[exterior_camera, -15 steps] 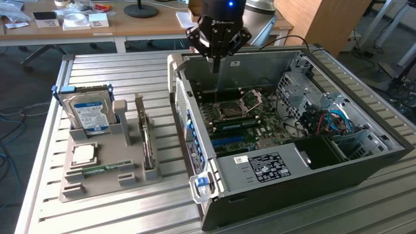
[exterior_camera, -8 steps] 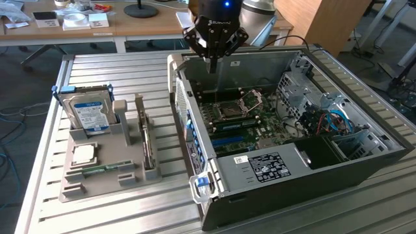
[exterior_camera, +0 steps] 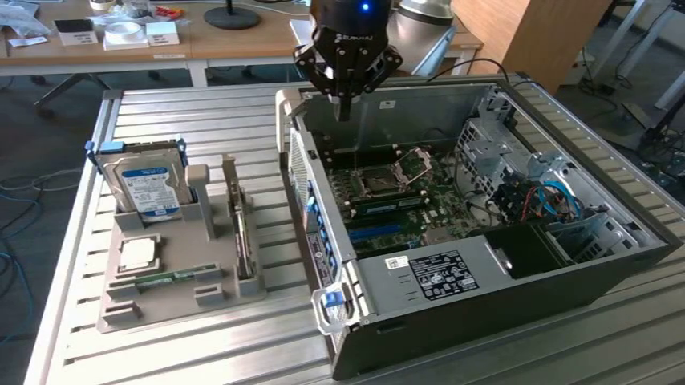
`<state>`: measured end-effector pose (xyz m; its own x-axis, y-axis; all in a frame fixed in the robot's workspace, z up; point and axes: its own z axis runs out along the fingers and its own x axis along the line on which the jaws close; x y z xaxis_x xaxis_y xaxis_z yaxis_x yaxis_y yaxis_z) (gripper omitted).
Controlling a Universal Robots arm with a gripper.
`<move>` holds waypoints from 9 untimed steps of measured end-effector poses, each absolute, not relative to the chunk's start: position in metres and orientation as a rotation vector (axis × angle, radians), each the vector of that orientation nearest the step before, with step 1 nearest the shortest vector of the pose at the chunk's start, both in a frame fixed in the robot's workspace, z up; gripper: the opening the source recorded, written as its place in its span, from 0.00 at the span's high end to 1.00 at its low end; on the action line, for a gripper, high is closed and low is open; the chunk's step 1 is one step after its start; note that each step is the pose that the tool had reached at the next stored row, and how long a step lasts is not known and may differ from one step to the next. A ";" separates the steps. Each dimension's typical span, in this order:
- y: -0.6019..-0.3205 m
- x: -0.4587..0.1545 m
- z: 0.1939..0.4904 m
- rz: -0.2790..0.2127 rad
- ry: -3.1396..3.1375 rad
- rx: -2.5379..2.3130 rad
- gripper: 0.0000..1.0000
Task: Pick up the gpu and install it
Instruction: 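Reach for the gpu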
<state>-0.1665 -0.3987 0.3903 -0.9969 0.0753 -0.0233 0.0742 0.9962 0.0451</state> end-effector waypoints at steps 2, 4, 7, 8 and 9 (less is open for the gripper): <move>-0.399 -0.169 0.390 0.069 3.114 0.117 0.89; -0.399 -0.172 0.390 0.069 3.114 0.117 0.89; -0.399 -0.177 0.390 0.069 3.114 0.117 0.89; -0.399 -0.178 0.390 0.069 3.114 0.117 0.89; -0.399 -0.180 0.390 0.069 3.114 0.117 0.89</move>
